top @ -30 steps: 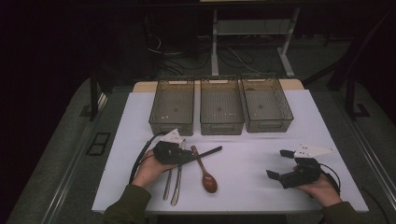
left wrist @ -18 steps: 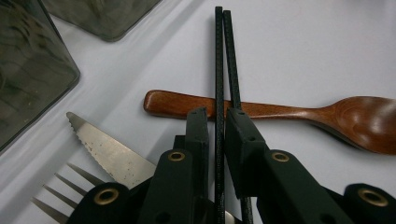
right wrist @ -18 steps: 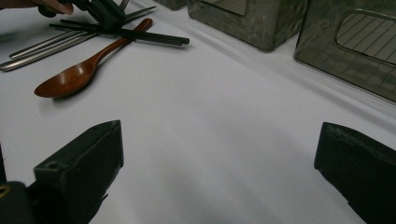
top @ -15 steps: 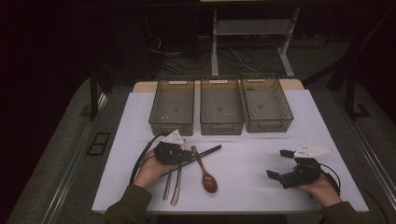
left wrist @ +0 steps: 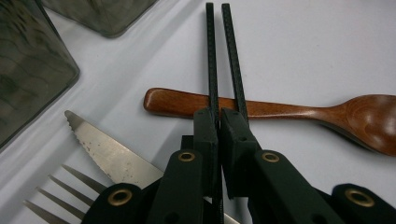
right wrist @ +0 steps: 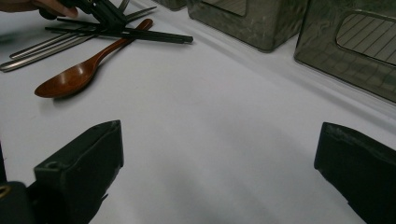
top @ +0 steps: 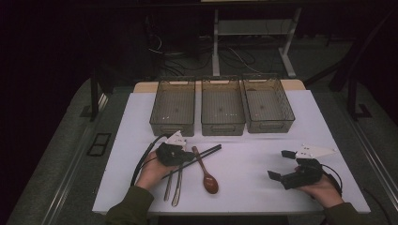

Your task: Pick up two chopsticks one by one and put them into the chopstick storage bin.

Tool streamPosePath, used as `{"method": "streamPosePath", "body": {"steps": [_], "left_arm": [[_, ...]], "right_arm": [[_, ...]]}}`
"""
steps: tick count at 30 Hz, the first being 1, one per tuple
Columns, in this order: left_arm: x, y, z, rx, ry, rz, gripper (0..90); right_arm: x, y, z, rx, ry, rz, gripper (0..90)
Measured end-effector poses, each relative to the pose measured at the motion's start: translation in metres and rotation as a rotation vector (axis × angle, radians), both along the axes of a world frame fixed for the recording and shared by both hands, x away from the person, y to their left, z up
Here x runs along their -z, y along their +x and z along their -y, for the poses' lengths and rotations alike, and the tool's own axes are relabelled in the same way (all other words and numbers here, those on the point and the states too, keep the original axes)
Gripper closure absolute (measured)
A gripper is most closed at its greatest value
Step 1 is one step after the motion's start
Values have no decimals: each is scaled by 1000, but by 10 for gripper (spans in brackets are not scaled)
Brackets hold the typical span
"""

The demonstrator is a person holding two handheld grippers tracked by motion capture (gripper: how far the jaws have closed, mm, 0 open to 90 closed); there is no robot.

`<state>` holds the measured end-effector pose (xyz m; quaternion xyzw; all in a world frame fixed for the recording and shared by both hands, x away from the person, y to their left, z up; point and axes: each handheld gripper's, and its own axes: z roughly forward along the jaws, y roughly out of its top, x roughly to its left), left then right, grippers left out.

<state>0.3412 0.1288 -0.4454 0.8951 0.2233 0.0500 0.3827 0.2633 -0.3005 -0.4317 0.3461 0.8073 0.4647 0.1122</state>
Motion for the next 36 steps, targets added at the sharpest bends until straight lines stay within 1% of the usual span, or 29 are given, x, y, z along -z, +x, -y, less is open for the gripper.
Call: {"method": "streamPosePath", "body": {"steps": [4, 7, 8, 10, 12, 16, 21, 23, 26, 30, 35, 36], "left_arm": [[-2, -1, 0, -6, -15, -3, 849], [-4, -1, -1, -6, -12, 1, 850], [-4, -1, -1, -11, -18, -3, 850], [-7, -1, -3, -17, -29, 3, 850], [-8, -1, -4, -17, -29, 5, 850], [-12, -2, -8, -33, -49, 1, 850], [-19, -5, -12, -40, -65, 8, 850], [-22, -7, -14, -42, -79, 11, 850], [-29, -10, -16, -43, -91, 15, 850], [-35, -13, -17, -47, -98, 18, 850], [-39, -15, -18, -52, -98, 17, 850], [-40, -15, -18, -55, -105, 16, 850]], "right_arm": [[0, 0, 0, 0, 0, 1, 8], [0, -1, 0, 0, 0, 1, 8], [0, -1, 0, -1, 1, 2, 8], [0, -1, 0, 1, 1, 0, 8], [1, -2, 0, 4, -2, -1, 8], [3, -2, 1, 8, 3, -5, 8], [8, -2, 1, 9, 6, -24, 8], [10, -1, 1, 14, 21, -42, 8], [11, -1, -1, 23, 26, -45, 8], [11, -1, -3, 21, 27, -46, 8], [11, -1, -3, 20, 24, -43, 8], [11, -1, -3, 20, 24, -43, 8]]}}
